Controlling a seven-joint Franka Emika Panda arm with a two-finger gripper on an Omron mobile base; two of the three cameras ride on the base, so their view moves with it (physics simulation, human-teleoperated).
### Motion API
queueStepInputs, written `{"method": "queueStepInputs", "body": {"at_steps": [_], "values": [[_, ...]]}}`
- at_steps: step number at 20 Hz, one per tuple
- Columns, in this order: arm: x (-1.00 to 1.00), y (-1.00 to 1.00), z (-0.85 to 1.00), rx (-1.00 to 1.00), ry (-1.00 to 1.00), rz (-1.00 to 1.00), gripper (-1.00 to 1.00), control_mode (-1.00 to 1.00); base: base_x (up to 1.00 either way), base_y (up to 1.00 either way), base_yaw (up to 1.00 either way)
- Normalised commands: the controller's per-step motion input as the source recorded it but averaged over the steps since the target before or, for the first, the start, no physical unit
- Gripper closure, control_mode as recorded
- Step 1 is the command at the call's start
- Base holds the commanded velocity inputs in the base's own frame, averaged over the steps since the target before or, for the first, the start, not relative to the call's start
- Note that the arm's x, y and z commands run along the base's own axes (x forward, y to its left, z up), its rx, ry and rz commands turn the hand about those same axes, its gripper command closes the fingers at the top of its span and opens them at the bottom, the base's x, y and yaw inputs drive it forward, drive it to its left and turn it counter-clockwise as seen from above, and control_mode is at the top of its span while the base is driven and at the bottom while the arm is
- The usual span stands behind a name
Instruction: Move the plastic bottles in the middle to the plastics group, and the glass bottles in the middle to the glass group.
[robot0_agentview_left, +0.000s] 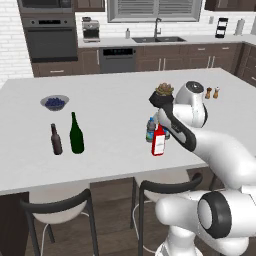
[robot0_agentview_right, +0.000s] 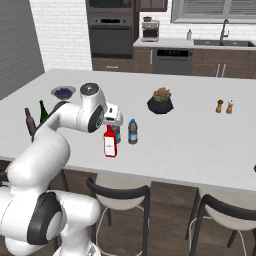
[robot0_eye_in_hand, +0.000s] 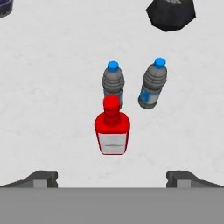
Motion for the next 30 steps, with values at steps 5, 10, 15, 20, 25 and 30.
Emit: {"method": "queueStepInputs", "body": {"at_steps": [5, 10, 15, 20, 25, 30], "values": [[0.33, 0.12, -0.25, 0.00, 0.00, 0.00, -1.00, -1.00, 0.00, 0.00, 0.00], [0.21, 0.02, -0.29, 0.00, 0.00, 0.00, -1.00, -1.00, 0.00, 0.00, 0.00], [0.01, 0.00, -0.20, 0.00, 0.00, 0.00, -1.00, -1.00, 0.00, 0.00, 0.00], [0.16, 0.00, -0.09, 0.00, 0.00, 0.00, -1.00, -1.00, 0.00, 0.00, 0.00], [0.37, 0.00, -0.07, 0.00, 0.00, 0.00, -1.00, -1.00, 0.00, 0.00, 0.00], [0.30, 0.00, -0.08, 0.00, 0.00, 0.00, -1.00, -1.00, 0.00, 0.00, 0.00]]}}
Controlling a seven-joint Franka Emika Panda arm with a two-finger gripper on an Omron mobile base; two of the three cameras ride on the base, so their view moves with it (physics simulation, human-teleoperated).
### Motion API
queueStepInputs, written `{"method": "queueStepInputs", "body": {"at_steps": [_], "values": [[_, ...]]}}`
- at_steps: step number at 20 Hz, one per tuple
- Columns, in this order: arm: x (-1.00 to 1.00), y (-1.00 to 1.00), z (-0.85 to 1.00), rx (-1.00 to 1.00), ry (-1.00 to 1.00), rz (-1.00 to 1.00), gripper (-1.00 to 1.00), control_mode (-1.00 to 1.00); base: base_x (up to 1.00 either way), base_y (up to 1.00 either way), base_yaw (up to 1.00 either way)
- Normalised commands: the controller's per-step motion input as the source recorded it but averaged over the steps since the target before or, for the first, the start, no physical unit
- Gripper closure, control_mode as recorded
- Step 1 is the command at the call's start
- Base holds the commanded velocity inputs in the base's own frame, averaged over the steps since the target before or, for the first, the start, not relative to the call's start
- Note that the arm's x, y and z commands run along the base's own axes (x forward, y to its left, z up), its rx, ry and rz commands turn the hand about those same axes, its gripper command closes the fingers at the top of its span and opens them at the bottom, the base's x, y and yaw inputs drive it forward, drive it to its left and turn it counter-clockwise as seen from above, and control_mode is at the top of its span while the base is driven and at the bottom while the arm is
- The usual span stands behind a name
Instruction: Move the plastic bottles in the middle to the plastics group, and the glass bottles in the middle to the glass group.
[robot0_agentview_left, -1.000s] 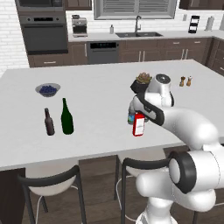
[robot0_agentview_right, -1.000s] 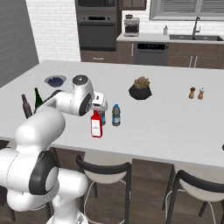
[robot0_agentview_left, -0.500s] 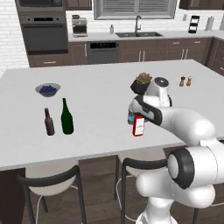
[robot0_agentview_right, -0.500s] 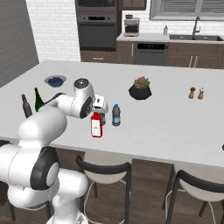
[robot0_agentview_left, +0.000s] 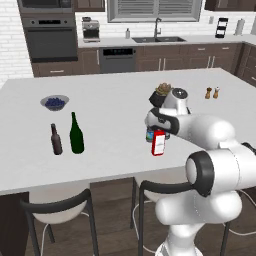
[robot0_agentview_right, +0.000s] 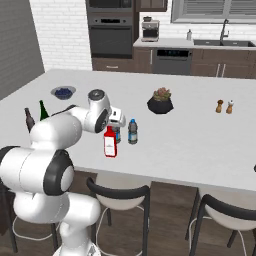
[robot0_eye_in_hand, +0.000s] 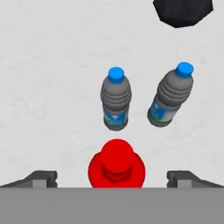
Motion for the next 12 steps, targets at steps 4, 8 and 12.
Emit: {"method": "queueStepInputs", "body": {"at_steps": [4, 8, 12], "values": [[0.20, 0.00, -0.16, 0.00, 0.00, 0.00, -1.00, -1.00, 0.00, 0.00, 0.00], [0.02, 0.00, -0.15, 0.00, 0.00, 0.00, -1.00, -1.00, 0.00, 0.00, 0.00], [0.02, 0.00, -0.11, 0.00, 0.00, 0.00, -1.00, -1.00, 0.00, 0.00, 0.00]]}}
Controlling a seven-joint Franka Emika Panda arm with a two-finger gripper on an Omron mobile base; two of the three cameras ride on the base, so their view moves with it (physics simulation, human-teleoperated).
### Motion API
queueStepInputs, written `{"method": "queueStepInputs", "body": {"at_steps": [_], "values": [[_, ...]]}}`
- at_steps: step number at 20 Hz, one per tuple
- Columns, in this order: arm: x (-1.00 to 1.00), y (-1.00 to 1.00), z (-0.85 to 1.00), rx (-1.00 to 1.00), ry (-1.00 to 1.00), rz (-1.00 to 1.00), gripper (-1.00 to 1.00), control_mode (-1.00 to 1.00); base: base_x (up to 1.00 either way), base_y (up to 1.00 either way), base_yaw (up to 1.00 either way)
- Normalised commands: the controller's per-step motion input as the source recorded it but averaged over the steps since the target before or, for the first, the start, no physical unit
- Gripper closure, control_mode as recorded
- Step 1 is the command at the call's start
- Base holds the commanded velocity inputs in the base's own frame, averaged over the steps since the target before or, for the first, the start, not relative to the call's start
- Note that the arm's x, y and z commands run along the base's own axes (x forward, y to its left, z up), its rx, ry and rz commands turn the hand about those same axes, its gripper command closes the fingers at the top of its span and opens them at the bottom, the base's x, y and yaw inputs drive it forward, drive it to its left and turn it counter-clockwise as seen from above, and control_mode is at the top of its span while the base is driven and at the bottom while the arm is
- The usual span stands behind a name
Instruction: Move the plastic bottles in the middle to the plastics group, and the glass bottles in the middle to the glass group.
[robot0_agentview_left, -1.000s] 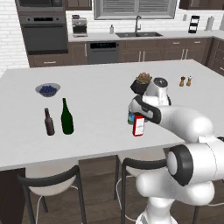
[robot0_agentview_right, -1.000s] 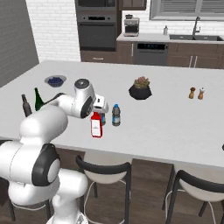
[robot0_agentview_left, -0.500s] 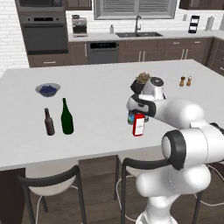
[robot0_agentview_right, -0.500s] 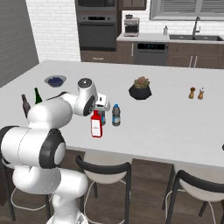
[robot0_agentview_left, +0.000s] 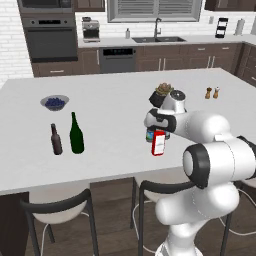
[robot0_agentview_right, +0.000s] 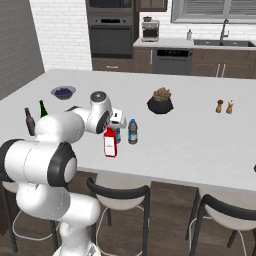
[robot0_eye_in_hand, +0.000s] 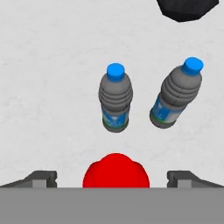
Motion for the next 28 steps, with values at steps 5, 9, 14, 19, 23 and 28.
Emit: {"method": "queueStepInputs", "body": {"at_steps": [5, 9, 14, 19, 23, 28], "values": [[0.02, 0.00, -0.07, 0.00, 0.00, 0.00, -1.00, -1.00, 0.00, 0.00, 0.00], [0.01, 0.00, -0.09, 0.00, 0.00, 0.00, -1.00, -1.00, 0.00, 0.00, 0.00], [0.00, 0.00, 0.00, 0.00, 0.00, 0.00, -1.00, -1.00, 0.00, 0.00, 0.00], [0.00, 0.00, 0.00, 0.00, 0.00, 0.00, -1.00, -1.00, 0.00, 0.00, 0.00], [0.00, 0.00, 0.00, 0.00, 0.00, 0.00, -1.00, -1.00, 0.00, 0.00, 0.00], [0.11, 0.00, 0.00, 0.00, 0.00, 0.00, -1.00, -1.00, 0.00, 0.00, 0.00]]}}
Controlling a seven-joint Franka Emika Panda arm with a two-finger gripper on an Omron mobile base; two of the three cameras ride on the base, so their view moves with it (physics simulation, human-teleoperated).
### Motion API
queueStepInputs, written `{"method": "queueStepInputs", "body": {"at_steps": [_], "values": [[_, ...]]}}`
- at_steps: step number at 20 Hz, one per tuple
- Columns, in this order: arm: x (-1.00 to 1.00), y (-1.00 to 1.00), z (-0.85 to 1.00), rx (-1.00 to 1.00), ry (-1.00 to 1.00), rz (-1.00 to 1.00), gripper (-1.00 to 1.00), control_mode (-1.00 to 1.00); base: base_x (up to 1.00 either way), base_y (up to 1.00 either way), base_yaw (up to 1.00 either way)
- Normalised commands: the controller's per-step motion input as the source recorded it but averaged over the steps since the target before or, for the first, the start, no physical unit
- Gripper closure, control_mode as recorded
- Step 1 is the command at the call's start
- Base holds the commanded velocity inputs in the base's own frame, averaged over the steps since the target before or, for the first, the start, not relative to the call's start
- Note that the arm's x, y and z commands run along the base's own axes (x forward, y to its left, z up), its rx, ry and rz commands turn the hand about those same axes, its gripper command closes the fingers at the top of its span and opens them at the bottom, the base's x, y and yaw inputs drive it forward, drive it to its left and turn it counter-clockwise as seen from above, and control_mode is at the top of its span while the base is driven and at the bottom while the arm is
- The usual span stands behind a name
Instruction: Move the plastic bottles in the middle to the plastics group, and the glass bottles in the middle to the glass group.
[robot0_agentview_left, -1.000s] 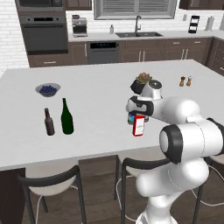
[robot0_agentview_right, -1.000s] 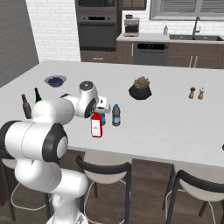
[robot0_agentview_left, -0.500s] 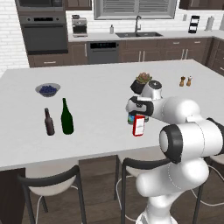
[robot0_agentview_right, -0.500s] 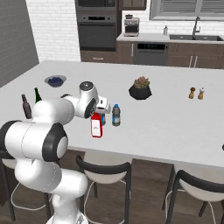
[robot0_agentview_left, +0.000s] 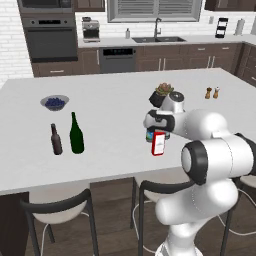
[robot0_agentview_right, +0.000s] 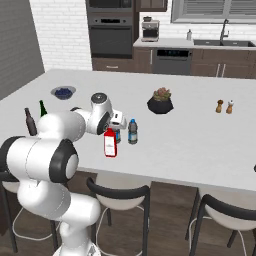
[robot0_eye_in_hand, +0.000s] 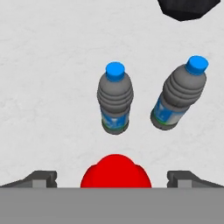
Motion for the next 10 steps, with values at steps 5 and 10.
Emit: {"method": "queueStepInputs", "body": {"at_steps": [5, 10], "values": [[0.12, 0.00, 0.00, 0.00, 0.00, 0.00, -1.00, -1.00, 0.00, 0.00, 0.00], [0.06, 0.00, 0.00, 0.00, 0.00, 0.00, -1.00, -1.00, 0.00, 0.00, 0.00]]}}
